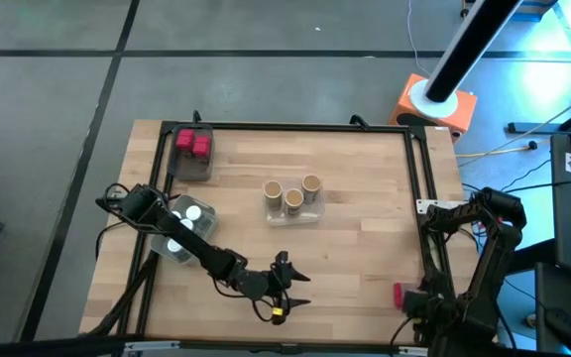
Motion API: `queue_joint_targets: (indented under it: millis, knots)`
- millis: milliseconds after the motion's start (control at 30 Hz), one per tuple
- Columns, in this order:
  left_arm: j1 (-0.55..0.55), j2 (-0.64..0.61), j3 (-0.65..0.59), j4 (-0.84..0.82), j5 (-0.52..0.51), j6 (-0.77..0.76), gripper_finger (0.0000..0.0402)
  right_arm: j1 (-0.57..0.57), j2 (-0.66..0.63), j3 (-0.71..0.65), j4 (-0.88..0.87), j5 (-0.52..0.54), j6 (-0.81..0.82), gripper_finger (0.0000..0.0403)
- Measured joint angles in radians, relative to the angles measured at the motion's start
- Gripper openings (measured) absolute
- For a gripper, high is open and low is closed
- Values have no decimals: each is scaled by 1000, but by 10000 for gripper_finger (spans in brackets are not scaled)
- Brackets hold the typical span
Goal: Sort spices by type
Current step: Put the red seasoning can into the black bin
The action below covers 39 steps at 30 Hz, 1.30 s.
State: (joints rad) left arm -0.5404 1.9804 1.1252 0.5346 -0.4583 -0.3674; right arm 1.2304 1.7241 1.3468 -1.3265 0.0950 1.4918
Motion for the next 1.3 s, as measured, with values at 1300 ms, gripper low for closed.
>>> queue_joint_targets:
  millis: [1300]
  knots:
    - [-1,0,0,-2,1,0,266,-56,87,-153,61,-134,-131,383]
